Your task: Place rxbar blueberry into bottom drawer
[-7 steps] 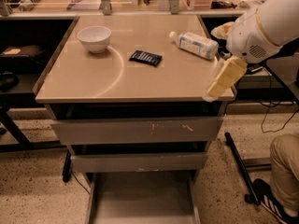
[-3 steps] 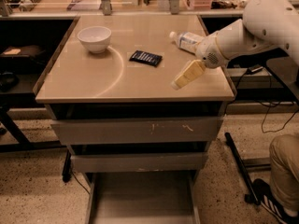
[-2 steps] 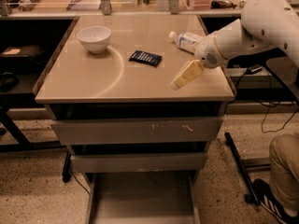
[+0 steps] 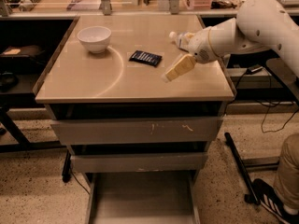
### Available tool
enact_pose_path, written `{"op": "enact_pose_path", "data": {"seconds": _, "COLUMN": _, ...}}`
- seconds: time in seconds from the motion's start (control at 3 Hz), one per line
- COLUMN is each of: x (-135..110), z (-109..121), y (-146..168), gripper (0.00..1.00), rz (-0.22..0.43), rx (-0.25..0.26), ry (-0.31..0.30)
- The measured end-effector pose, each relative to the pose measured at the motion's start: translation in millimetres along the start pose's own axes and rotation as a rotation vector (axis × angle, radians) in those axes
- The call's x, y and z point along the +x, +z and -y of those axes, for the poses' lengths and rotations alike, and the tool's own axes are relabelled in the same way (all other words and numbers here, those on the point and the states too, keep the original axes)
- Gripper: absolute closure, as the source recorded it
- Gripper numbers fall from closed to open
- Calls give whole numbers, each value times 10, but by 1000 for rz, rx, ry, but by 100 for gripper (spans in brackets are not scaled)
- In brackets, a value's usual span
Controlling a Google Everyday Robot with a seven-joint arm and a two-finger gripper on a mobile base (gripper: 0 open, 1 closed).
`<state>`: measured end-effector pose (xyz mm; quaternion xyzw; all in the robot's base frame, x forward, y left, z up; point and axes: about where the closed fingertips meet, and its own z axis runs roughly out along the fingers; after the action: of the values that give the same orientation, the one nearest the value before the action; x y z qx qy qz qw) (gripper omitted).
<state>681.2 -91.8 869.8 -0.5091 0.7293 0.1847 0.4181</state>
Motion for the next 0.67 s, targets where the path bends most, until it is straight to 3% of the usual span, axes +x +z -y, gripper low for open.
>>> {"op": "enact_pose_path", "data": {"seconds": 0.67, "x": -275, "z": 167, "y": 369, "gripper": 0, "rz": 64, "rx": -40, "ry": -26}}
